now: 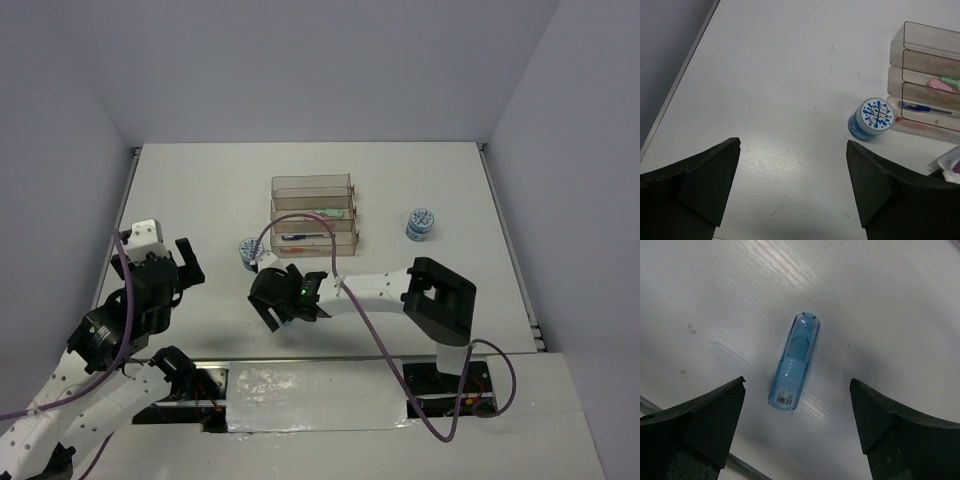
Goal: Sort the stationery into containers
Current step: Pick up the stationery from the center of the board.
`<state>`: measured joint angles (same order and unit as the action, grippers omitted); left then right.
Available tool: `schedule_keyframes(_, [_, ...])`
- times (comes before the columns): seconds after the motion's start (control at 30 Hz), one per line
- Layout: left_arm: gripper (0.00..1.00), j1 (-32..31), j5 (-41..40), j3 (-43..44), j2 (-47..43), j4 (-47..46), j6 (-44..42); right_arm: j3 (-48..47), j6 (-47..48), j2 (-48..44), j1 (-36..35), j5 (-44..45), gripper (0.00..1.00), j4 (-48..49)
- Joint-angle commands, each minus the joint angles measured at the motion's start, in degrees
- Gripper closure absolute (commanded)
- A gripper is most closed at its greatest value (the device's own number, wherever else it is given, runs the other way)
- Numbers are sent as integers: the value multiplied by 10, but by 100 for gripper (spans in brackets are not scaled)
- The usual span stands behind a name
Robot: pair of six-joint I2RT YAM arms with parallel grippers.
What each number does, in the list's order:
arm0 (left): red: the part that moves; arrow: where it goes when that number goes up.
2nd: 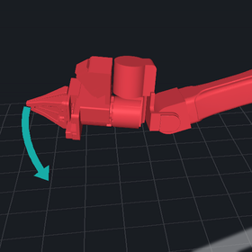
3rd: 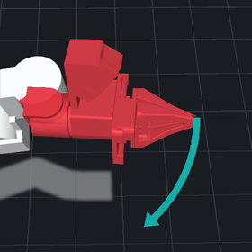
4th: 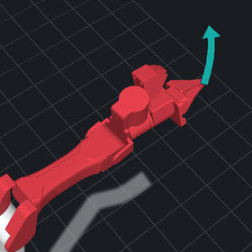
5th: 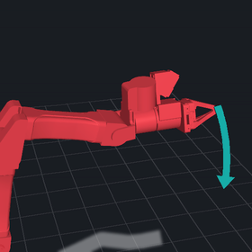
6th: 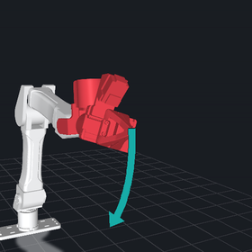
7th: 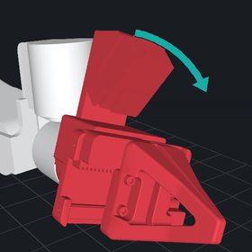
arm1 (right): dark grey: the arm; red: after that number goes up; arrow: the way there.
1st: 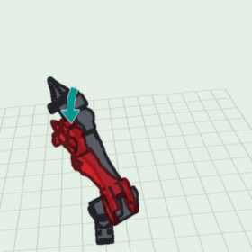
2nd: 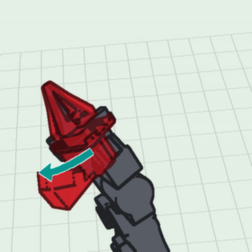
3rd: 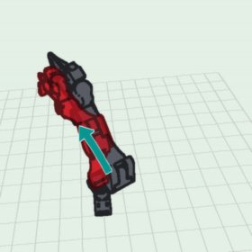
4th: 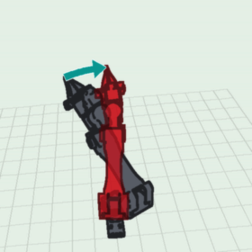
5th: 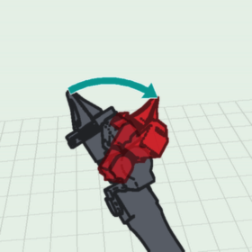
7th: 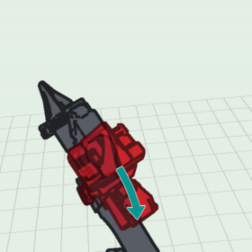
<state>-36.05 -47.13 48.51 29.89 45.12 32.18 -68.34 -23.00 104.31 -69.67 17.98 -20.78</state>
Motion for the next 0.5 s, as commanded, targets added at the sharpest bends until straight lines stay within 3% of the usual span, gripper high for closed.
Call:
schedule_keyframes(0.0, [1, 4, -7, 15, -12, -14, 5, -31, -43, 29, -1, 43, 10, -15])
schedule_keyframes(0.17, [1, 4, 6, 12, -9, -20, -4, -25, -40, 49, -2, 26, 27, 4])
schedule_keyframes(0.27, [1, 4, 13, 11, -9, -25, -10, -34, -32, 68, -2, 24, 32, 1])
schedule_keyframes(0.43, [1, 4, 20, 10, -10, -30, -14, -44, -13, 85, -5, -6, 63, 1])
schedule_keyframes(0.47, [1, 4, 21, 10, -10, -31, -15, -42, -12, 83, -6, -11, 76, 1])
